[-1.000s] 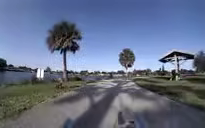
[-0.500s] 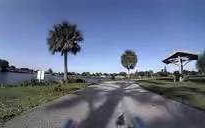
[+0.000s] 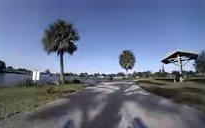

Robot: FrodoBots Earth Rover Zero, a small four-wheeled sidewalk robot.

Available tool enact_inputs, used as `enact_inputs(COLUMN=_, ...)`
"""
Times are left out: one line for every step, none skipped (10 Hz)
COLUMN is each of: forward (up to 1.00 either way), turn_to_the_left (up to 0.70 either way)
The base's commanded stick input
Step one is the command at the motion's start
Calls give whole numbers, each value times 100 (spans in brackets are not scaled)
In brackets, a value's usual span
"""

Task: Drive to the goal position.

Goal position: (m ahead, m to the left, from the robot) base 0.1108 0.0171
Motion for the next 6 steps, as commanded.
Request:
enact_inputs(forward=82, turn_to_the_left=0)
enact_inputs(forward=56, turn_to_the_left=0)
enact_inputs(forward=29, turn_to_the_left=0)
enact_inputs(forward=3, turn_to_the_left=0)
enact_inputs(forward=0, turn_to_the_left=0)
enact_inputs(forward=0, turn_to_the_left=0)
